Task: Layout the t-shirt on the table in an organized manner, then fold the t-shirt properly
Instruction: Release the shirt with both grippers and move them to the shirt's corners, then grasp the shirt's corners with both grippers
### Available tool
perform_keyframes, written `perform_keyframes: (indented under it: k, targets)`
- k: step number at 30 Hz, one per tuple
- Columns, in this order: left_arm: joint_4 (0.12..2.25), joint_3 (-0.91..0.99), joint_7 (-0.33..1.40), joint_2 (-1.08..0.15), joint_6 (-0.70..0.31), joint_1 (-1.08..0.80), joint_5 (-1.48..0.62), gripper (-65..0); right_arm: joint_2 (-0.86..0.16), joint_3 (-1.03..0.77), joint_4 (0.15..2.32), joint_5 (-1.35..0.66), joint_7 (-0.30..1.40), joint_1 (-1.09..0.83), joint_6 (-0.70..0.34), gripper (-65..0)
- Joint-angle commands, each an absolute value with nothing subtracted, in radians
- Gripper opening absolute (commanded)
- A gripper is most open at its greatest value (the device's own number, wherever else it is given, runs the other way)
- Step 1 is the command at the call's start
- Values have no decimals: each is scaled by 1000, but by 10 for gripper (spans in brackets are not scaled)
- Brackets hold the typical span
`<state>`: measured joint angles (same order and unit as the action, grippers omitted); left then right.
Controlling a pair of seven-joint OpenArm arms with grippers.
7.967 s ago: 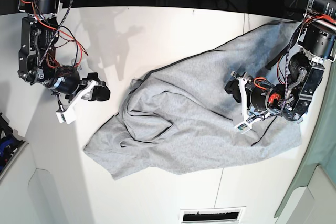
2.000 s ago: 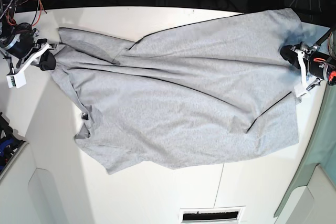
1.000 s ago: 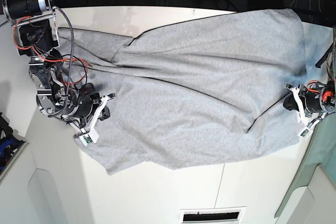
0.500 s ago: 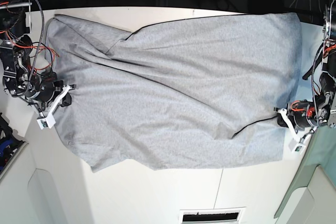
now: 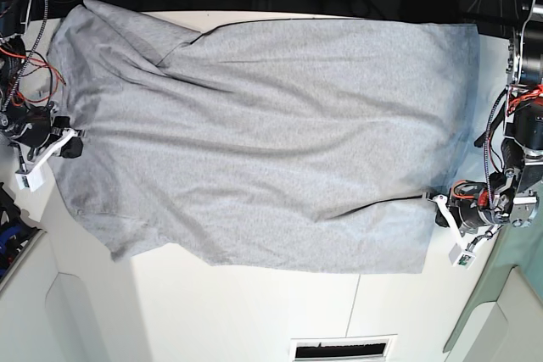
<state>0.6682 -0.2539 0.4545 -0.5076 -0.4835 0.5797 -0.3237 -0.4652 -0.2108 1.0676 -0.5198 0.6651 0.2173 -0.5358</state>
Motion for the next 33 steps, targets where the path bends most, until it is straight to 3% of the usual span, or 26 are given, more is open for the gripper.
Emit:
perform_keyframes:
  k: [1,3,5,10,14,23,24,26,28,33]
  targets:
    - [681,-248,446,-525,-482,614,-332,-650,-484,-235,1117,-553,648,238,-547,-650]
    - [682,-248,489,-536,-490,615,-339,-650,-484,-254,1174,-569,665,235,-547,-650]
    - [712,-248,573,-554,-566,613,-427,-650,-485,-265,1232,-569,710,235,-547,-650]
    - [906,-248,746,-686,-691,510,-824,-650,-504,-317,1363,-619,843,169,-547,-650]
    - [1050,-248,888,-778,-698,400,-981,-548,-538,-418,1416,-701,850,38,-560,-650]
    - [1249,-200,1004,-852,-698,135,-1222,-536,-581,-633,1432,-770,981,-214,-584,-650]
    - [1277,-183,1011,-850,-698,108,-1237,-527,-587,-633,1432,-770,981,-243,-584,-638]
    - [1343,-152,1015,-846,-698,56,-1246,-502,-593,-633,1432,-771,980,-289,-584,-460]
    - [1417,-126,1021,-846,-698,4,-1245,-463,-599,-633,1432,-771,977,-333,-584,-334]
    - [1562,-74,1026,-845,-698,-126,-1237,-395,-596,-618,1431,-788,947,-392,-590,-320]
